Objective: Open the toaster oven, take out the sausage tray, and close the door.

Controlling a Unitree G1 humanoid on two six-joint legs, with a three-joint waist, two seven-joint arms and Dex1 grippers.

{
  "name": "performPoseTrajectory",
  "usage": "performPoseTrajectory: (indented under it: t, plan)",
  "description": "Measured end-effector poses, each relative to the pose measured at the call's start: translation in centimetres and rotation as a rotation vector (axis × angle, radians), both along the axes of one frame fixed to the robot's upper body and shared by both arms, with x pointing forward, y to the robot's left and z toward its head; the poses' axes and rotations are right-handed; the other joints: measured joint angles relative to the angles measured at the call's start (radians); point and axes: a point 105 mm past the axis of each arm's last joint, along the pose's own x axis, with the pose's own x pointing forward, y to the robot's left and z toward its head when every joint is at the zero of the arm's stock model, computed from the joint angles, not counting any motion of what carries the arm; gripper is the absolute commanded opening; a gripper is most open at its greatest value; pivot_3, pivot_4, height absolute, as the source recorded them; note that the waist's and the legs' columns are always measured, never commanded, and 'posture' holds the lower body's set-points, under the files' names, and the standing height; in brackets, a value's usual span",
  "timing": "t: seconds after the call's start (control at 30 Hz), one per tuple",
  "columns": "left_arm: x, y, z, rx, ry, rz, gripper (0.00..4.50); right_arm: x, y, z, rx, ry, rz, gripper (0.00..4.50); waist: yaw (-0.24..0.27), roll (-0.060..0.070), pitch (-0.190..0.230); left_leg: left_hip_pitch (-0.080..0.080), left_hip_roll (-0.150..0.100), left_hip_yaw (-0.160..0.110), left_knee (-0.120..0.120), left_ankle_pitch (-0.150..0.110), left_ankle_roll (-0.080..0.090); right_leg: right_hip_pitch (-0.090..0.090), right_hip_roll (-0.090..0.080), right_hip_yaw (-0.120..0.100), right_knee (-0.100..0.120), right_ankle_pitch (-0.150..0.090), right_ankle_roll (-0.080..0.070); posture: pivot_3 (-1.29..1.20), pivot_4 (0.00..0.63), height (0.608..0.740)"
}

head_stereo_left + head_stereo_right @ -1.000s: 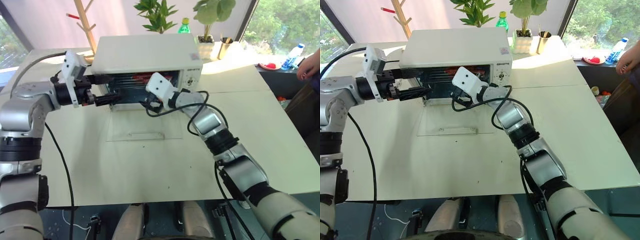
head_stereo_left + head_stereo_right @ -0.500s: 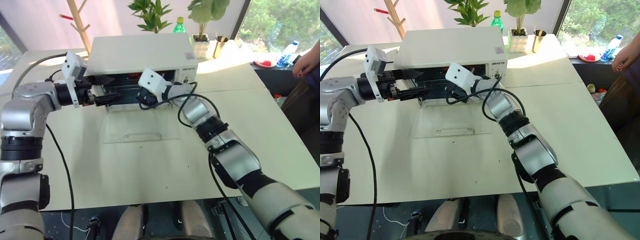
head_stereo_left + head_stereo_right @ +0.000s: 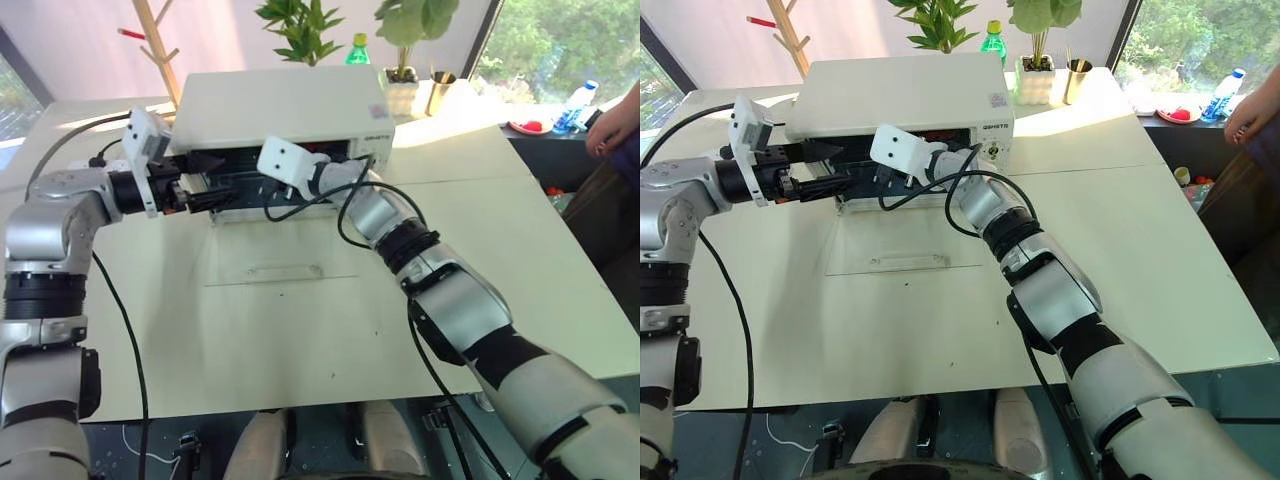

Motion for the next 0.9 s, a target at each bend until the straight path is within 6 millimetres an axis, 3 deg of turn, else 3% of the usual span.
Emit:
performPoseTrajectory:
  t: [0.2, 0.37, 0.57, 0.9]
  plan:
    - [0.4, 0.3, 0.2, -0.004, 0.006, -0.004, 4.5, -0.1, 0.2, -0.2, -0.014, -0.014, 0.003, 2.09, 0.0, 0.0, 0.0, 0.0, 0.0, 0.0, 0.0, 0.0, 0.0, 0.0, 0.0, 0.0, 0.0, 0.0, 0.0, 0.0, 0.15, 0.74]
    - [0.7, 0.3, 0.4, -0.008, 0.019, -0.022, 4.5, -0.1, 0.3, -0.2, -0.083, -0.071, 0.018, 0.01, 0.0, -0.002, -0.001, 0.0, 0.0, 0.0, 0.0, 0.0, -0.001, 0.0, 0.001, 0.0, 0.001, 0.0, 0.0, 0.0, 0.15, 0.74]
    - [0.8, 0.4, -0.4, -0.014, 0.06, -0.039, 4.5, 0.1, 0.2, -0.1, -0.098, -0.09, 0.011, 0.01, 0.0, -0.002, -0.001, 0.0, 0.0, -0.001, 0.0, 0.001, -0.001, 0.0, 0.001, 0.0, 0.001, 0.0, 0.0, 0.0, 0.15, 0.74]
    - [1.3, 0.4, 0.0, -0.013, 0.053, -0.036, 4.5, 0.1, 0.1, -0.1, -0.105, -0.102, 0.015, 0.01, 0.001, -0.002, -0.001, 0.0, 0.0, -0.001, 0.0, 0.001, -0.001, 0.0, 0.002, 0.0, 0.001, 0.0, 0.0, 0.0, 0.15, 0.74]
